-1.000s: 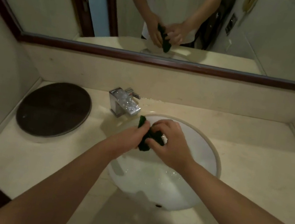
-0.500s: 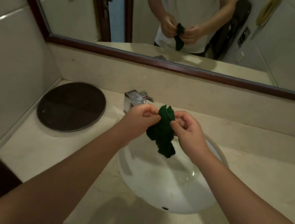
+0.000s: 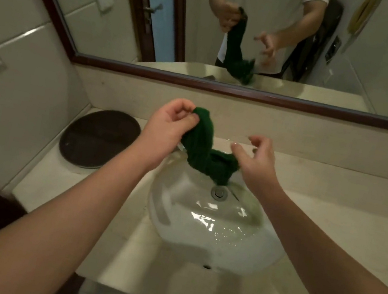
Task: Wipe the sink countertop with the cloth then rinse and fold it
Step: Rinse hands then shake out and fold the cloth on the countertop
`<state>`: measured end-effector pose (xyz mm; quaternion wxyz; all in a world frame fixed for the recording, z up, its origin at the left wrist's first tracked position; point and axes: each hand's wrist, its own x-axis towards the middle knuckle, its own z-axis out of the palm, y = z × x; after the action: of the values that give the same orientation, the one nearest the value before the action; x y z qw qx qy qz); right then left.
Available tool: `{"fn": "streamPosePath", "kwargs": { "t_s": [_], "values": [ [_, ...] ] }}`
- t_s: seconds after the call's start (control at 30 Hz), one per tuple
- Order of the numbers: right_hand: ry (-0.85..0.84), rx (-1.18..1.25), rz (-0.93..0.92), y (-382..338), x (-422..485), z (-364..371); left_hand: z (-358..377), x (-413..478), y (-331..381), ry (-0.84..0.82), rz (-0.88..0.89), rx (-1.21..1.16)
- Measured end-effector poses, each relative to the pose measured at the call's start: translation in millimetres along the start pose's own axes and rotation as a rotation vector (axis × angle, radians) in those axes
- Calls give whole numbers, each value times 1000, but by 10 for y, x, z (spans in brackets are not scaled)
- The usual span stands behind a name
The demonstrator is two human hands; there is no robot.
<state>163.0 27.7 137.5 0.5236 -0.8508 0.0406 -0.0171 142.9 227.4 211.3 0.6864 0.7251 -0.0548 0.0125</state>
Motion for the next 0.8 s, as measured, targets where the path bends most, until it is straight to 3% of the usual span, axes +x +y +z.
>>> {"fn": "streamPosePath", "kwargs": {
  "t_s": [0.13, 0.27, 0.37, 0.53, 0.6, 0.7, 0.8],
  "values": [
    [-318, 291, -261, -370, -191, 126, 128, 25, 205, -119, 66, 52],
    [-183, 422, -319, -619, -198, 142, 36, 60, 274, 10, 177, 189],
    [-275, 292, -295, -735, -138, 124, -211, 71, 275, 94, 182, 176],
    [-462, 181, -306, -926, -143, 244, -555, 2, 249, 48, 91, 424],
    [-561, 155, -342, -999, -134, 292, -722, -50, 240, 108, 32, 309],
    [-735, -78, -402, -969, -133, 524, -961, -114, 245, 175, 35, 177],
    [-707, -331, -410, -766, -109, 932, -1127, -152, 287, 140, 86, 154]
  ]
}}
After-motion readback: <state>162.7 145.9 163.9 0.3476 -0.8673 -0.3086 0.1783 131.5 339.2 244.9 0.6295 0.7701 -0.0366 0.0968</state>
